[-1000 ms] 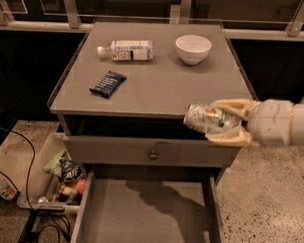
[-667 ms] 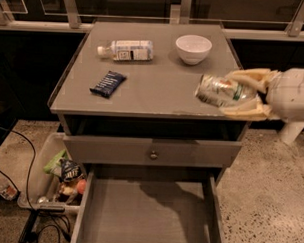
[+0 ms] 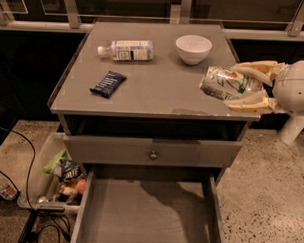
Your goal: Pick 7up can from middle drawer and place on counter
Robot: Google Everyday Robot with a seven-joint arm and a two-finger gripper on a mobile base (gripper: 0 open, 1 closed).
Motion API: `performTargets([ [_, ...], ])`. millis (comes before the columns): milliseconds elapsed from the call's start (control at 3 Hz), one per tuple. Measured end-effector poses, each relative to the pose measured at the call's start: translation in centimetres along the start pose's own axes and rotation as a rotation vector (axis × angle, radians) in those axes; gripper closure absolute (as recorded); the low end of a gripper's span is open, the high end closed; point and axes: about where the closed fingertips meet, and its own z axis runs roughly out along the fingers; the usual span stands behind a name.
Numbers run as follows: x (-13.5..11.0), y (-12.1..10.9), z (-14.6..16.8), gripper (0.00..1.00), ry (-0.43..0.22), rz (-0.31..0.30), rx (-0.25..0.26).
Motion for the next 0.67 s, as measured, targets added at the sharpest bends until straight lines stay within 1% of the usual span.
performTargets([
  [333, -0.3, -0.6, 0.7, 1.0, -0.005, -0.019, 0.007],
  [667, 0.2, -3.2, 2.6, 1.0, 0.039, -0.051, 0.005],
])
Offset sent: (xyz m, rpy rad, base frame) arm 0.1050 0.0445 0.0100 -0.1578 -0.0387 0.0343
